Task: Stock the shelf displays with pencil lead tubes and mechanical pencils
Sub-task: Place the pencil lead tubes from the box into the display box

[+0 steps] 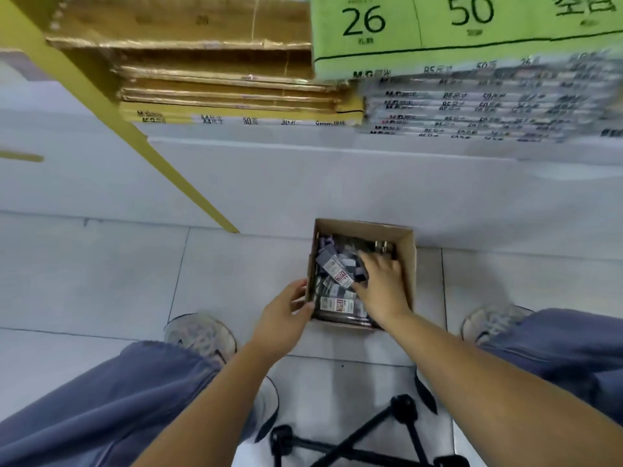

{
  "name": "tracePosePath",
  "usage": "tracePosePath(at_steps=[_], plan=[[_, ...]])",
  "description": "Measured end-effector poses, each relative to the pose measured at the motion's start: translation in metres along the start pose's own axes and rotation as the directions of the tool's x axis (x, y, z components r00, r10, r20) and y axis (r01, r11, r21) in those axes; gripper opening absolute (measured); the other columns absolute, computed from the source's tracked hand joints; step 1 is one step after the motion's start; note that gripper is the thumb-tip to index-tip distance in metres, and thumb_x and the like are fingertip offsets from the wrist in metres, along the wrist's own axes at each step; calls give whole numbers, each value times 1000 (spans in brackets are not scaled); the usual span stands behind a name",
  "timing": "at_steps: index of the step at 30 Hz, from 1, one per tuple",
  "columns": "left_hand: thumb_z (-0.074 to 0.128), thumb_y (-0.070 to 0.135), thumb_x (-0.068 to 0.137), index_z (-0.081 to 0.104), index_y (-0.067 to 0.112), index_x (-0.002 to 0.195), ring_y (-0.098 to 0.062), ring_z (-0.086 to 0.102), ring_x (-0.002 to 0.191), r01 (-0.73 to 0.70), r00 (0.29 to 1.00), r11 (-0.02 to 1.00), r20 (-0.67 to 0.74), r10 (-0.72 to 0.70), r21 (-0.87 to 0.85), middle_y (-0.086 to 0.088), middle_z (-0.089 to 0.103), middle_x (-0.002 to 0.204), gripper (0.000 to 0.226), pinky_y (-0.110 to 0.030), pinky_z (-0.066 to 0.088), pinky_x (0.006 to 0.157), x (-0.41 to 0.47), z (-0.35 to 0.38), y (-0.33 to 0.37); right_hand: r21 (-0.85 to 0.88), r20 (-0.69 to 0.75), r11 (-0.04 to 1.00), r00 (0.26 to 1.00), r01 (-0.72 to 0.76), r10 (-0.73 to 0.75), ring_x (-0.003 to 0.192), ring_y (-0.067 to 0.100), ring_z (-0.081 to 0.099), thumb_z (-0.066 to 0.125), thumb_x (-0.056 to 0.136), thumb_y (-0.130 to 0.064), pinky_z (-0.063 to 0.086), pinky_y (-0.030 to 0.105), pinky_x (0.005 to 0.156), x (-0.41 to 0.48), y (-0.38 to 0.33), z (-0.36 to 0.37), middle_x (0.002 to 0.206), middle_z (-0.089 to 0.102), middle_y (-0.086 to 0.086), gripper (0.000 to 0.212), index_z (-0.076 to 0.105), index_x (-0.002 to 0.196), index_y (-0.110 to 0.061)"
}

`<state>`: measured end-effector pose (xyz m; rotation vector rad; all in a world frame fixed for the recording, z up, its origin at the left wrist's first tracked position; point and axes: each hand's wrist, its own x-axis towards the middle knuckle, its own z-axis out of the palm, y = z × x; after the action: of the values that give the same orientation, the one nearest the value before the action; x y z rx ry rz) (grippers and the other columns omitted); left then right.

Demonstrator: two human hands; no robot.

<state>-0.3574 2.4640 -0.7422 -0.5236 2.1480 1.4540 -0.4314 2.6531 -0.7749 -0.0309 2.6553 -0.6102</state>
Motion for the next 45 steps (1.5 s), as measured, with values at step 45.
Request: tracePosePath(at_steps=[45], plan=[[55,10,101,45,21,147,-1,60,110,19,999,985,54,-10,-172,5,58,135,49,-5,50,77,-9,-5,2,221,614,975,779,-18,-124,103,14,57,85,69,-32,48,34,92,23,6,-8,121,56,-6,84,33,134,-42]])
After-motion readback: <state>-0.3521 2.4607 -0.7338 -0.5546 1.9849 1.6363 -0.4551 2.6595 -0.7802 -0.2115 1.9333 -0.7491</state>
